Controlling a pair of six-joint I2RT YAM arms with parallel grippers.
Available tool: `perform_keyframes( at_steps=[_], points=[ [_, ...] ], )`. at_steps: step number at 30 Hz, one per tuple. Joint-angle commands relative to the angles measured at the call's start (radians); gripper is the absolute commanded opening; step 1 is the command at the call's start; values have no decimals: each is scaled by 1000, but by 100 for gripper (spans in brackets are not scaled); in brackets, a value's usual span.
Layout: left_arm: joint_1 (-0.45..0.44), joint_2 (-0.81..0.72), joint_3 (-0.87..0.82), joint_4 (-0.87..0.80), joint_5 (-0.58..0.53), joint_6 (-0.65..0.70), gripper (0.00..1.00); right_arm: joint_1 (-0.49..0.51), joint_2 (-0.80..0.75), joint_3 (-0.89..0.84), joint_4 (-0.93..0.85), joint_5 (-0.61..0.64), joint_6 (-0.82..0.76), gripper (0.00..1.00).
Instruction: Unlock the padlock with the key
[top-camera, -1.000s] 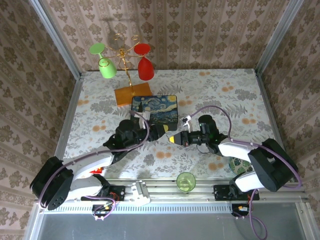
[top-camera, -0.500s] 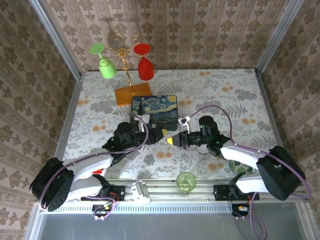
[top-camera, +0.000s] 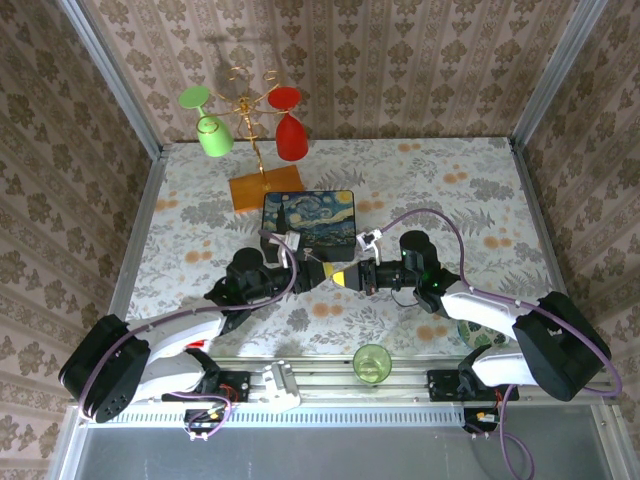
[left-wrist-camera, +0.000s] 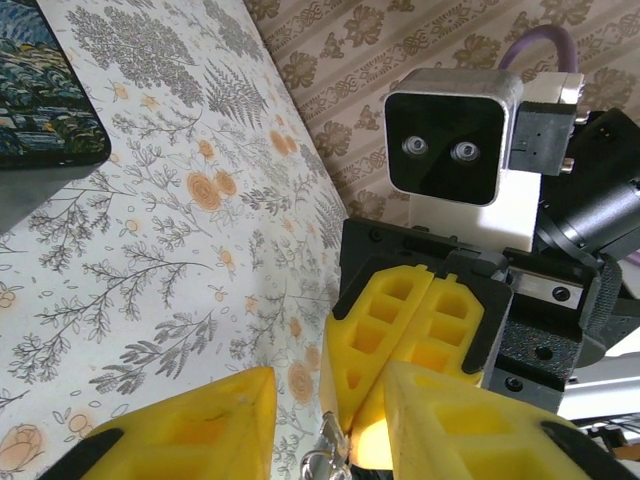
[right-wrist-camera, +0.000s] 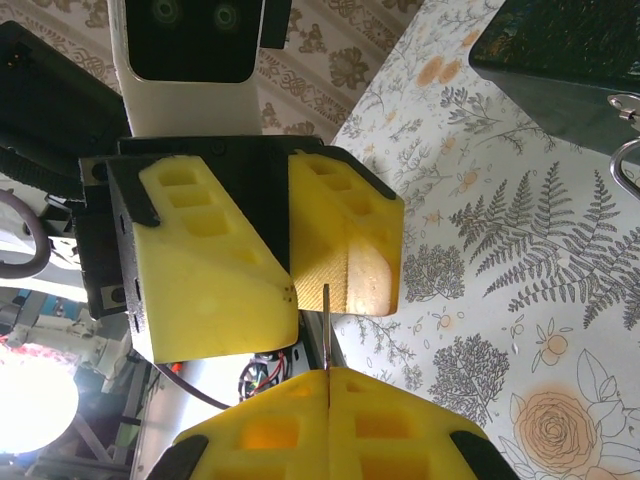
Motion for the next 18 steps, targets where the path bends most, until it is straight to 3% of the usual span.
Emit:
perform_keyframes(
  at_steps=[1, 11, 18],
  points=[
    [-2, 3, -22, 76, 25, -16, 32, 5, -3, 15, 43, -14, 13, 0],
    [-1, 6, -24, 58, 25, 0, 26, 8, 15, 23, 47, -19, 20, 0],
    [-11, 22, -9, 49, 35, 16, 16, 18, 32, 31, 41, -18, 16, 0]
  ],
)
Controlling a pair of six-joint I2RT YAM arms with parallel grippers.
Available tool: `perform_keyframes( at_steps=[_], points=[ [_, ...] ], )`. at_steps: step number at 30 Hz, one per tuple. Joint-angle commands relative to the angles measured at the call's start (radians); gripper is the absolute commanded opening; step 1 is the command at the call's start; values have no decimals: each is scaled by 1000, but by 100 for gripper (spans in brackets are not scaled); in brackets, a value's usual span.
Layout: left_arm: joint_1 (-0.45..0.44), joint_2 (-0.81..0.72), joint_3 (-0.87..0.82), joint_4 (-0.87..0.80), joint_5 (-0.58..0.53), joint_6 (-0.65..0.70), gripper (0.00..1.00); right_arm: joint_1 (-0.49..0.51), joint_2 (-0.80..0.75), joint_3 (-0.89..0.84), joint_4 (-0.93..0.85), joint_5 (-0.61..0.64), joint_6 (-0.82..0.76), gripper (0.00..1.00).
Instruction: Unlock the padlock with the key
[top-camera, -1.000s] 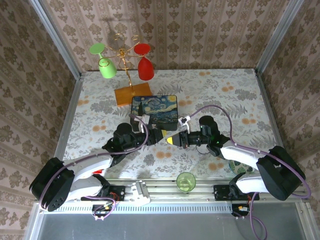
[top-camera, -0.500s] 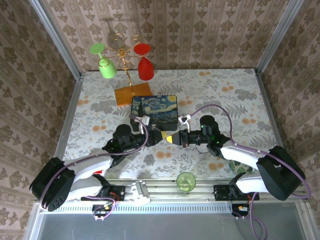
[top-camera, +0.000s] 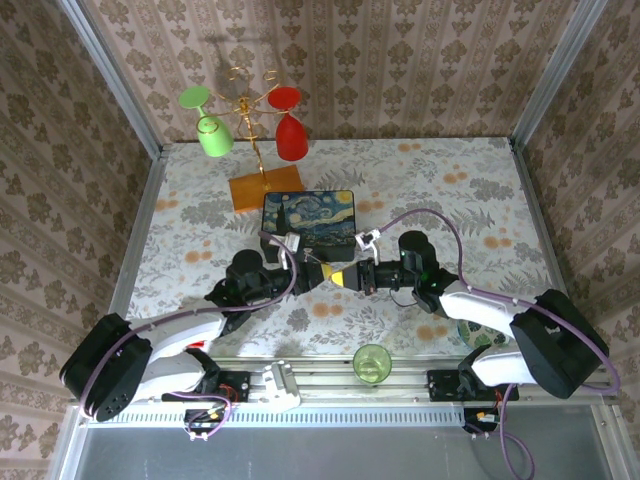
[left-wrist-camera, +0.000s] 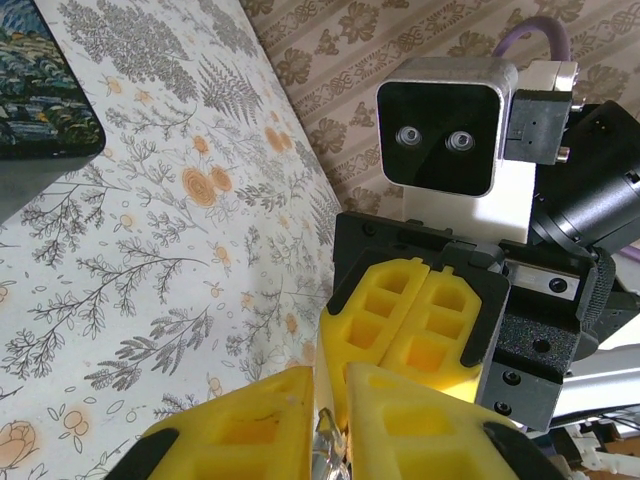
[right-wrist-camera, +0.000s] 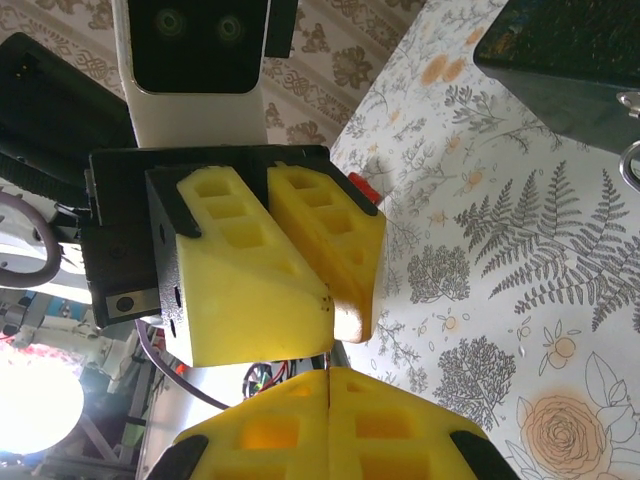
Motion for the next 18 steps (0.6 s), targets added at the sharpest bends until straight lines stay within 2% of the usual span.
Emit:
perform_keyframes(
  at_steps=[1, 7, 11, 14, 15, 18],
  points=[
    [-11, 11, 9, 21, 24, 22, 13, 7, 11, 28, 21, -17, 3, 0],
    [-11, 13, 0, 27, 19, 19, 7, 7, 14, 27, 16, -1, 0, 0],
    [-10, 9, -2, 26, 6, 12, 0, 5, 7, 16, 28, 32, 5, 17],
    [-11, 2, -2, 25, -21, 6, 0, 6, 6, 7, 58, 44, 19, 49],
    [-11, 0, -2, 28, -37, -2, 0, 7, 9, 1, 73, 50, 27, 53],
    [-19, -7, -12, 66, -94, -35, 0, 16, 27, -11, 163, 55, 62, 55]
  ],
)
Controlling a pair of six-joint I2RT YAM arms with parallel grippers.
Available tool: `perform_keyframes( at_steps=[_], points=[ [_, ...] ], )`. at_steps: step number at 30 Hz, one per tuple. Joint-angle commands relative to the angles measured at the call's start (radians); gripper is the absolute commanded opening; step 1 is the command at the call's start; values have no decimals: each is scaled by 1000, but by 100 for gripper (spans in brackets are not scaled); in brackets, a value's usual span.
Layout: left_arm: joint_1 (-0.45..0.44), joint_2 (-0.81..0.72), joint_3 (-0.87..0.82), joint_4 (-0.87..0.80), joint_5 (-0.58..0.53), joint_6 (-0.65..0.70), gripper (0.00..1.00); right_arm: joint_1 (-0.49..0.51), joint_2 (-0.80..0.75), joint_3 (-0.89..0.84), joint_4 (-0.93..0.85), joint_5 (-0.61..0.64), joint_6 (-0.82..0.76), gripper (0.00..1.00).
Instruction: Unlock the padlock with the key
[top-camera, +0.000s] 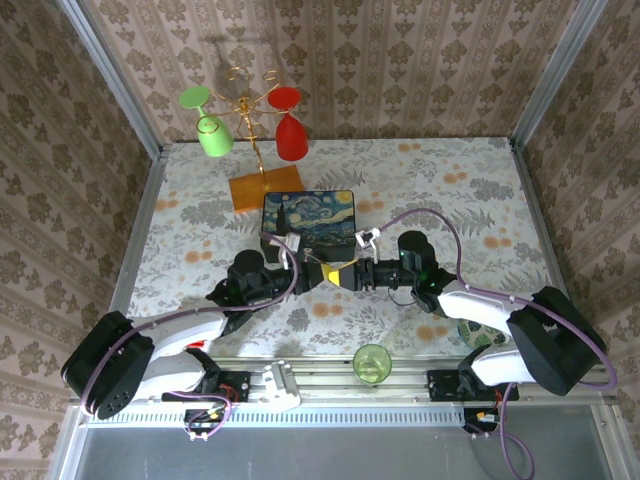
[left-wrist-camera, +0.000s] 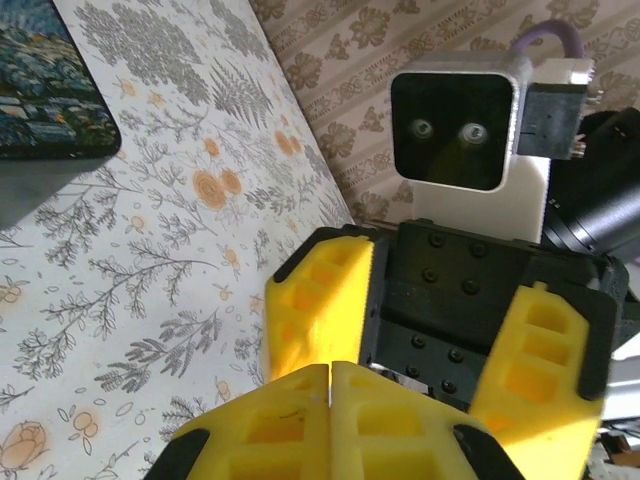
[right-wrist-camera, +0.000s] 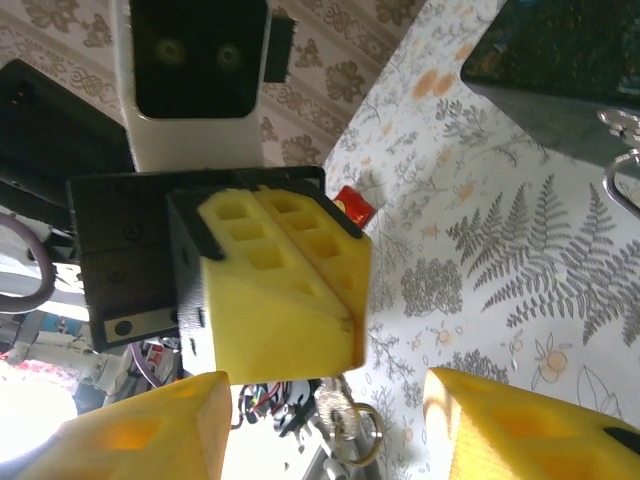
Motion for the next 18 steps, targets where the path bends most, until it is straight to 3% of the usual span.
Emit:
perform_keyframes(
  at_steps=[1, 8, 13, 18],
  points=[
    [-12, -20, -14, 75, -76, -35, 0, 18, 22, -12, 131, 25, 44, 55],
    [-40, -89, -38, 112, -260, -31, 0, 49, 145, -20, 384, 29, 162, 39],
    [-43, -116, -8, 46, -256, -4, 0, 42, 192, -38, 496, 32, 220, 32],
    [-48, -109, -47, 125, -281, -31, 0, 42, 207, -27, 504, 19, 230, 28]
  ],
)
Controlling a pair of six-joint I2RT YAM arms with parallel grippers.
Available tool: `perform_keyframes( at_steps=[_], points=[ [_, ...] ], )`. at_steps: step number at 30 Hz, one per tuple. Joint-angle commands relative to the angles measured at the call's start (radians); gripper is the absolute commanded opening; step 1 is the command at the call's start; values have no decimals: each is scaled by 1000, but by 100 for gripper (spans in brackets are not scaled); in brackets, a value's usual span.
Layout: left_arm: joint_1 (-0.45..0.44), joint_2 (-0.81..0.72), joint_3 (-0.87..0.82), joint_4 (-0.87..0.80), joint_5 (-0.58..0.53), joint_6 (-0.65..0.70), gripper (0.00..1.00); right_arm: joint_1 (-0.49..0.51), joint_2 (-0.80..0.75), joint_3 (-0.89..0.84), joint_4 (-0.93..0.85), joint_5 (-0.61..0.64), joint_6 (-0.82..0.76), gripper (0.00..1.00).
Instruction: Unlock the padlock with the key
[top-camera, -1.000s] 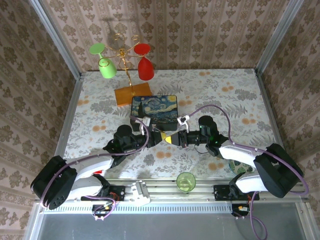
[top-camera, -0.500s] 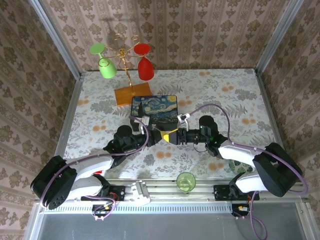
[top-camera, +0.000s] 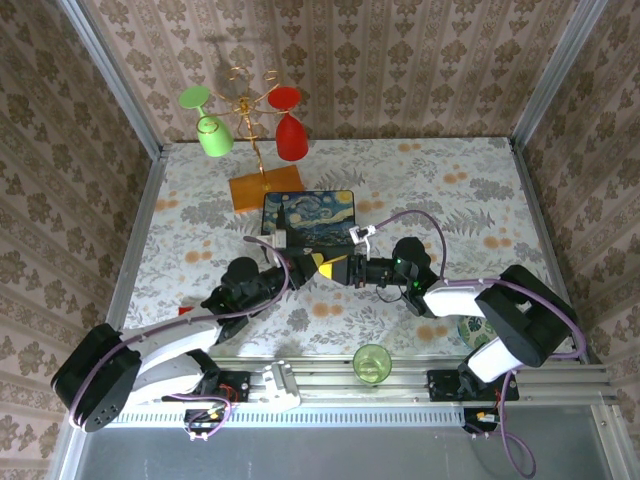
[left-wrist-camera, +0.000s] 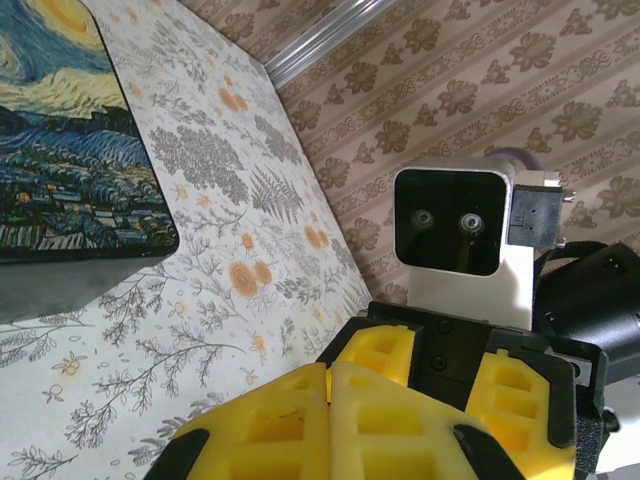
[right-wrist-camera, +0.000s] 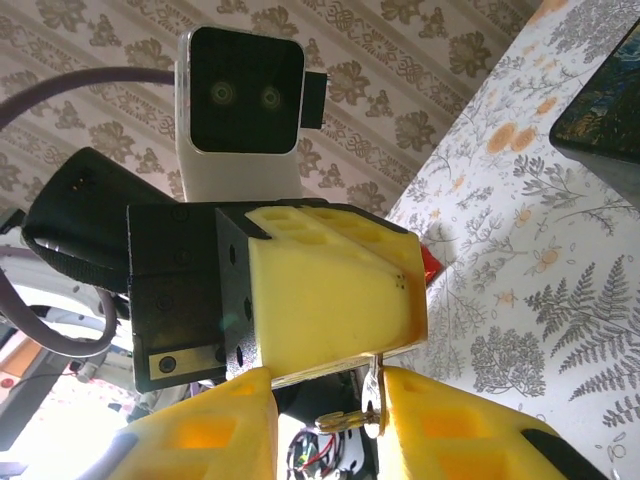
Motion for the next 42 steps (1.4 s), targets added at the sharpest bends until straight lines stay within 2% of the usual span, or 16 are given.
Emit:
perform_keyframes(
  at_steps=[1, 22, 30, 42],
  points=[
    [-11, -18, -9, 90, -35, -9, 0, 0, 22, -7, 42, 2, 22, 28],
    [-43, 8, -30, 198, -77, -42, 0, 0, 30, -41, 148, 72, 48, 29],
    [-44, 12, -36, 177, -73, -37, 0, 0, 21, -32, 151, 79, 49, 24],
    [-48, 51, -48, 229, -86, -44, 0, 5, 30, -7, 155, 66, 60, 18]
  ],
)
